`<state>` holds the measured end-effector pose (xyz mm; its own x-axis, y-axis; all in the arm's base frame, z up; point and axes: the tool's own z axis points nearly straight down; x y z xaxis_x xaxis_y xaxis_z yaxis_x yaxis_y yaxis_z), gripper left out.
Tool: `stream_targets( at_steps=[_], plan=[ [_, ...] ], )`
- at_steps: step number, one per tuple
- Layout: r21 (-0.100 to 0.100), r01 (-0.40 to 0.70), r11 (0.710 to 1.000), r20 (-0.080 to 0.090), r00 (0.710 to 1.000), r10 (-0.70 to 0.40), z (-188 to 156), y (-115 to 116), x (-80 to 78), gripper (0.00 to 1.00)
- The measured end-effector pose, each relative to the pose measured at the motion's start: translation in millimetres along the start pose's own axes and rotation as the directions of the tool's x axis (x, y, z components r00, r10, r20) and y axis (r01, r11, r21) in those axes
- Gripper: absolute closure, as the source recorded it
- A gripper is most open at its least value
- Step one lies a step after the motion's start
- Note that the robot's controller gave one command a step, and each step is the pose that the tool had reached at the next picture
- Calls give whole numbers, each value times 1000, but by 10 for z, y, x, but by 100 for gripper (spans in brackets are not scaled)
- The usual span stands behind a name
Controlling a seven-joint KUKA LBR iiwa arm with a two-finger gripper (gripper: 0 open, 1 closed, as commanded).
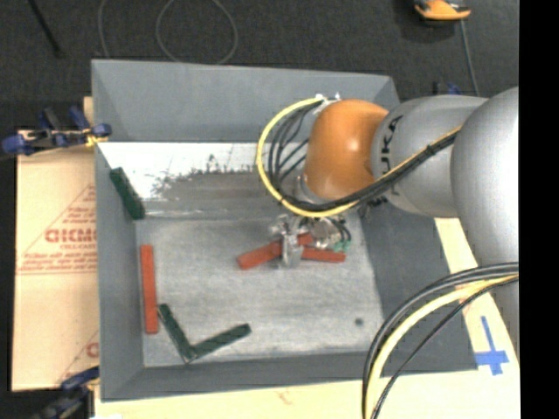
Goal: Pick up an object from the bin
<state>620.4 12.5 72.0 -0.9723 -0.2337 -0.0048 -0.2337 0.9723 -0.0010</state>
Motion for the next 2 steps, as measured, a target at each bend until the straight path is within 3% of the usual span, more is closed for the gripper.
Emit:
stream_targets(
  at_steps=[1,2],
  plan=[
    [1,-2,1000,5,1000,2,-1178,271,438,100],
    [2,786,618,3,618,-786,-1994,464,197,100]
  ],
)
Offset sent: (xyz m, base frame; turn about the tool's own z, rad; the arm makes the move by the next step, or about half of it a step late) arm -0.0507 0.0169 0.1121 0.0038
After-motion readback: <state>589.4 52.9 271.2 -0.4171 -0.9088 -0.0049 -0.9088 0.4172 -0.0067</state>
